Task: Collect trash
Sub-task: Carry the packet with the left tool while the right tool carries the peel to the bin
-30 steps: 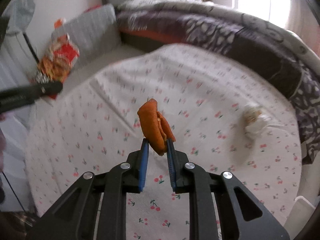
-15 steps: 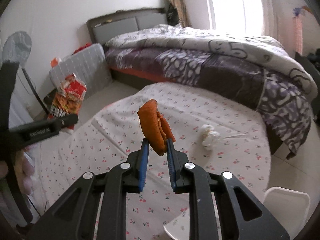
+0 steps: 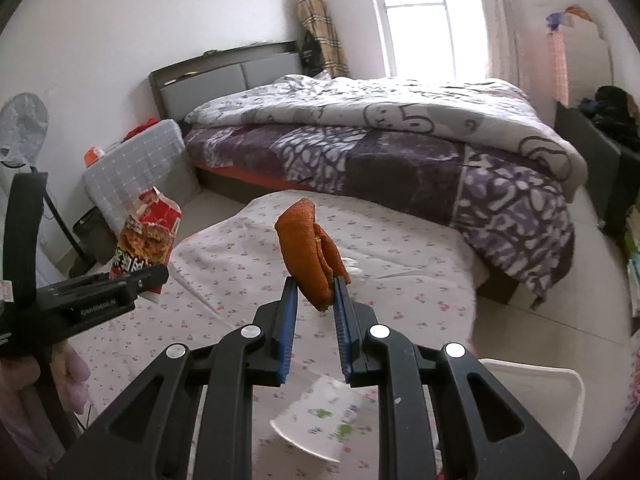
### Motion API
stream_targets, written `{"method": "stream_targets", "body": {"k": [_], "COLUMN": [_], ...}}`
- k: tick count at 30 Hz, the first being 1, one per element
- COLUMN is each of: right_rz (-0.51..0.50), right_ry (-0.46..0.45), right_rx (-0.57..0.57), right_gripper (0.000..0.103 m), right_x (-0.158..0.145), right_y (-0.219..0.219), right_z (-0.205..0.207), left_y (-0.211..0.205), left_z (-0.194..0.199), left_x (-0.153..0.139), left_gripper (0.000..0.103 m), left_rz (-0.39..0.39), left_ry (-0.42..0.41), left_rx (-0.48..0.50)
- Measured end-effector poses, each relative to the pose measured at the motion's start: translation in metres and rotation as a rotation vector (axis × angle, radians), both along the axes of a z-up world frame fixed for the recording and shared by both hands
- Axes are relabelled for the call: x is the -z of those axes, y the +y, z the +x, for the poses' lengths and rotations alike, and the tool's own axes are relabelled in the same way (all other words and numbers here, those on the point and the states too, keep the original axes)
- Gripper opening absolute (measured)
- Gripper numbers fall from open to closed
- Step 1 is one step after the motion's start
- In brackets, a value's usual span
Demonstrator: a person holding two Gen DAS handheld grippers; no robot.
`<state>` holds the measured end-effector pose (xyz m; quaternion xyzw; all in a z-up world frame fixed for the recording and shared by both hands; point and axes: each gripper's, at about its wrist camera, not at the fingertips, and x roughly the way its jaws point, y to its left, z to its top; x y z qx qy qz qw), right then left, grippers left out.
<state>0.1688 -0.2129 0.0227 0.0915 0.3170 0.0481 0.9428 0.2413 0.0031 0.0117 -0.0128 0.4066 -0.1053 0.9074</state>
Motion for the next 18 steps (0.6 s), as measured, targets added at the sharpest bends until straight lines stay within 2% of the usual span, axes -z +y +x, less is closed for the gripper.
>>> {"method": "stream_targets", "body": {"k": [18], "right_rz": [-0.013], "right_ry": [0.033], "right_rx": [0.164], "right_gripper": [0.019], "right_x": [0.003], "right_y": [-0.079], "right_z": [-0.035], "left_y": [-0.079], "left_z": [-0.014], "left_x": [0.009], "left_gripper": [0.042], "left_rz": [0.010], "left_ry": [-0.013], "left_rx": [0.163]}}
